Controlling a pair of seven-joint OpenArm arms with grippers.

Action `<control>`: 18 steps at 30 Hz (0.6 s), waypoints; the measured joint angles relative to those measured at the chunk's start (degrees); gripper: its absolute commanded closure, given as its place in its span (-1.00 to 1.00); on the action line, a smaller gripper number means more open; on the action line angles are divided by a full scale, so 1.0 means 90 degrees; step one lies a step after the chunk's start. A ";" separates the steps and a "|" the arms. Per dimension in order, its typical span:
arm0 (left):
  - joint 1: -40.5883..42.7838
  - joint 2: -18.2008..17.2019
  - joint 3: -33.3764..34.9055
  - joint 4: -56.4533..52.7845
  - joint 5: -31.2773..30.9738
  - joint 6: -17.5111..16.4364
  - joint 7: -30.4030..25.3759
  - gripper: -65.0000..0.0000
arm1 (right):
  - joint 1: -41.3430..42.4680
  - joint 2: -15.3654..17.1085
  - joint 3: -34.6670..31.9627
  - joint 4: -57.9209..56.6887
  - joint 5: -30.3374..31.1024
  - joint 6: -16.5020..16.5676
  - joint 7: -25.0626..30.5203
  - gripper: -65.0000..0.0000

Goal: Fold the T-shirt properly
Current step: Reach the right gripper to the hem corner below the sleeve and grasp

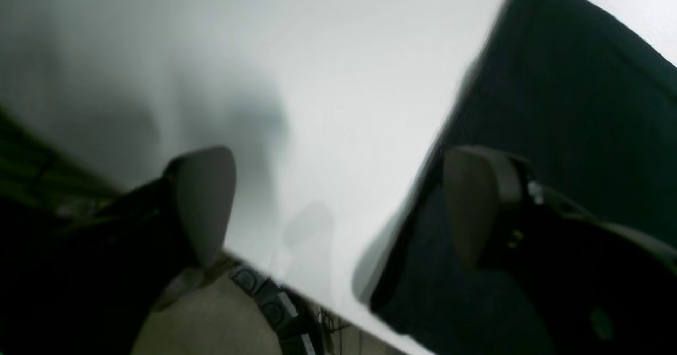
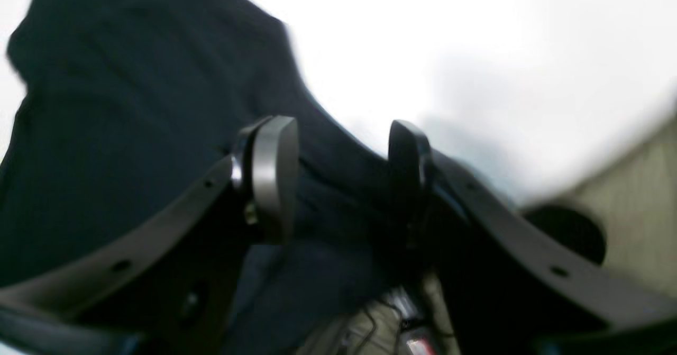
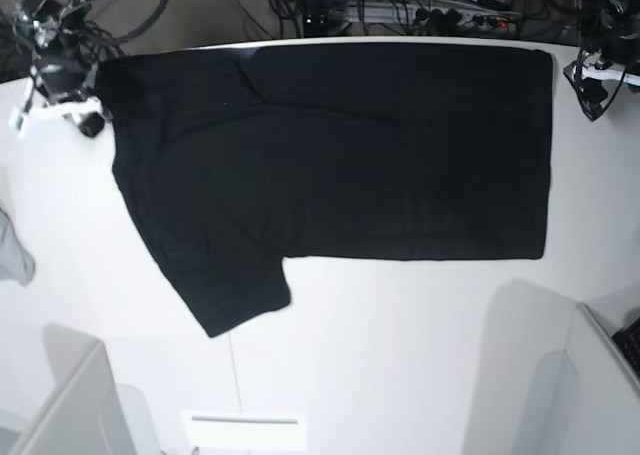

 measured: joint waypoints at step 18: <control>-0.0155 -0.0151 -0.0012 -0.0002 0.0053 0.0019 0.0017 1.00 | 0.3774 0.0306 -0.3041 -0.2482 -0.2812 0.0029 0.0010 0.14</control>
